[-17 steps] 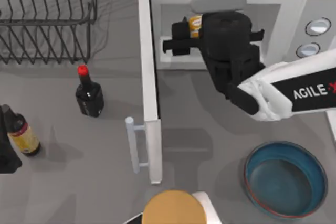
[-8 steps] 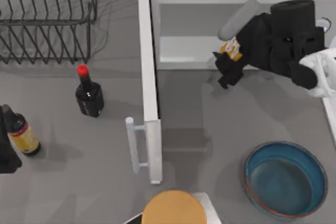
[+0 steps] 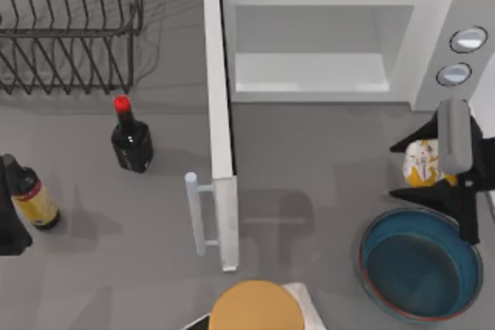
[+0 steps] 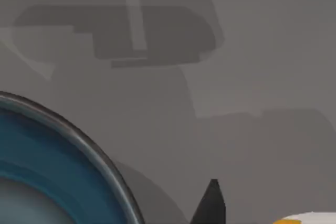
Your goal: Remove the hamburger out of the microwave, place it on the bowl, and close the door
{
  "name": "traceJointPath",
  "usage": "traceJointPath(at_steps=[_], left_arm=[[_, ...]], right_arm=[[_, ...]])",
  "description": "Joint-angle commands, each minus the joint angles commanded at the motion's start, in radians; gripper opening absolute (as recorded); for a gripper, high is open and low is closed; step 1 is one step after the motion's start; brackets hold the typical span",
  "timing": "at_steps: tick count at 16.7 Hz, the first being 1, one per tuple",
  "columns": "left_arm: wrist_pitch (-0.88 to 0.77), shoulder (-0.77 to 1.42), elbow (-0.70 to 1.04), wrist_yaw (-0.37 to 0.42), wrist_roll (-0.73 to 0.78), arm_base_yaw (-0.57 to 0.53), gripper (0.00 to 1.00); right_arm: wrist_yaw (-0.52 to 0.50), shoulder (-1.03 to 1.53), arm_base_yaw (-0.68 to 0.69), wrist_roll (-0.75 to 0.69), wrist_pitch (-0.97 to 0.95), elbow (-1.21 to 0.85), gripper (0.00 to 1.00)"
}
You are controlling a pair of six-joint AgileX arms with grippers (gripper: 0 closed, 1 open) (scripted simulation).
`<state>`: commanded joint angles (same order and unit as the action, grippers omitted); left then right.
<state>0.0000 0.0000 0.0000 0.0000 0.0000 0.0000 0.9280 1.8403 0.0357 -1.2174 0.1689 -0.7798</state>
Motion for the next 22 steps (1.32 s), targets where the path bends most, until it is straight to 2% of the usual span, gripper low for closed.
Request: traceJointPath(at_steps=[3,5,12,16,22], left_arm=[[0.000,0.000,0.000,0.000,0.000,0.000,1.00],[0.000,0.000,0.000,0.000,0.000,0.000,1.00],[0.000,0.000,0.000,0.000,0.000,0.000,1.00],[0.000,0.000,0.000,0.000,0.000,0.000,1.00],[0.000,0.000,0.000,0.000,0.000,0.000,1.00]], right_arm=[[0.175,-0.054,-0.088,-0.186,0.176,0.113,0.00],[0.239,-0.078,-0.126,-0.260,0.251,0.167,0.00],[0.264,-0.085,-0.138,-0.287,0.280,0.188,0.00],[0.259,-0.072,-0.105,-0.195,0.166,0.217,0.00],[0.247,-0.050,-0.012,0.065,-0.221,0.290,0.00]])
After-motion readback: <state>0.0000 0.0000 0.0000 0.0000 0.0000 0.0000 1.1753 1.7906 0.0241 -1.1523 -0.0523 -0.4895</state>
